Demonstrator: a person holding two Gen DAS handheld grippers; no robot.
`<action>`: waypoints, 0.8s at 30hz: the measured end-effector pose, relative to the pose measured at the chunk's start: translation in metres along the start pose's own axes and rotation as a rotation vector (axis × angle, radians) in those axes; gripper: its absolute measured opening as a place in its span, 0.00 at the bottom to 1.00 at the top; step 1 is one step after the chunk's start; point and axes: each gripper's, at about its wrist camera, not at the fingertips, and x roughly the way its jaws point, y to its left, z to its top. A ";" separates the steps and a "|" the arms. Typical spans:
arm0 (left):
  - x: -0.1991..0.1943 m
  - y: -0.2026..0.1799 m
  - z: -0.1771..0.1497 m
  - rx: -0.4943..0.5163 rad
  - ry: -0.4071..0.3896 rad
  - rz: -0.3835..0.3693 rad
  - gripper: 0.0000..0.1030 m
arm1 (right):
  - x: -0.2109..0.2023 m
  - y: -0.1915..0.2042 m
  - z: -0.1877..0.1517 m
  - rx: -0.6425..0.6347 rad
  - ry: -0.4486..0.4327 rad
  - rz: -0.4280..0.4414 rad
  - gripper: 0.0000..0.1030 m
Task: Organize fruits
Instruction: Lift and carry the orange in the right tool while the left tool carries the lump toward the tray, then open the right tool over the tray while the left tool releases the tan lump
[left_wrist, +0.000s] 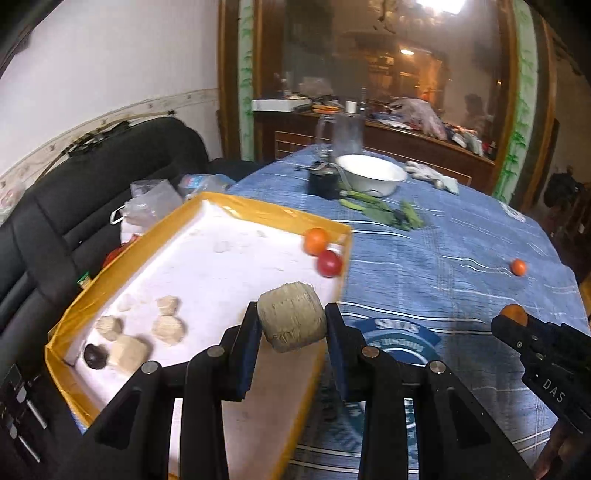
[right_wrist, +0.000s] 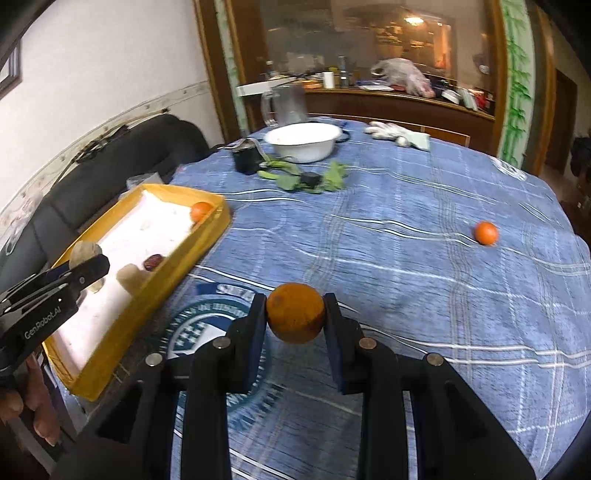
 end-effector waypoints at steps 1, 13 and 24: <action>0.001 0.003 0.001 -0.003 0.001 0.006 0.32 | 0.002 0.005 0.001 -0.009 0.001 0.007 0.31; 0.017 0.075 0.004 -0.109 0.039 0.114 0.32 | 0.034 0.091 0.027 -0.149 0.013 0.134 0.31; 0.040 0.106 0.003 -0.155 0.085 0.159 0.32 | 0.094 0.143 0.051 -0.209 0.040 0.182 0.32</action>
